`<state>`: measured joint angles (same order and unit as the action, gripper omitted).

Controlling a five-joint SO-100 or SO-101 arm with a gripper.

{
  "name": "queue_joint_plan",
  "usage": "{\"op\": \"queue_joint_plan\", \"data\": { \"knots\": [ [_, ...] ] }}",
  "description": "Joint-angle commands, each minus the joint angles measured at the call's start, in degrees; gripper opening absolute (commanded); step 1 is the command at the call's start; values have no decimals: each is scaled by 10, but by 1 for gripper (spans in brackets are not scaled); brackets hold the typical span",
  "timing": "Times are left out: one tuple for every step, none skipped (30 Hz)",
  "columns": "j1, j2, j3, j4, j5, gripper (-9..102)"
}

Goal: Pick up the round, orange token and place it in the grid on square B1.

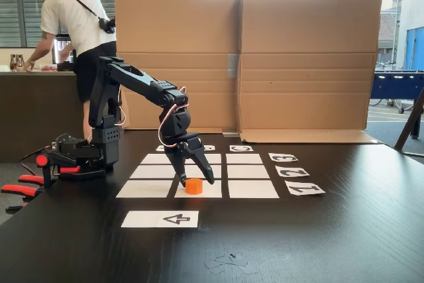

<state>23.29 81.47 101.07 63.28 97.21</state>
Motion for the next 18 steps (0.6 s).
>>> {"op": "queue_joint_plan", "data": {
  "knots": [
    [-6,84,21,-4,4,62],
    [-6,105,31,-5,3,65],
    [-6,128,39,-5,-2,65],
    [-2,150,45,-5,-6,65],
    [3,171,49,-5,-10,66],
    [11,192,54,-5,-12,67],
    [21,217,59,-8,-15,67],
    [37,243,62,-14,-18,67],
    [56,267,69,-27,-21,67],
    [77,295,78,-46,-25,67],
    [100,323,89,-63,-31,67],
    [125,349,93,-77,-36,67],
    [150,378,100,-93,-41,67],
    [175,405,105,-104,-47,67],
    [201,429,106,-108,-53,67],
    [232,449,106,-114,-54,67],
    [262,470,106,-119,-54,67],
    [291,489,106,-119,-54,67]
  ]
}}
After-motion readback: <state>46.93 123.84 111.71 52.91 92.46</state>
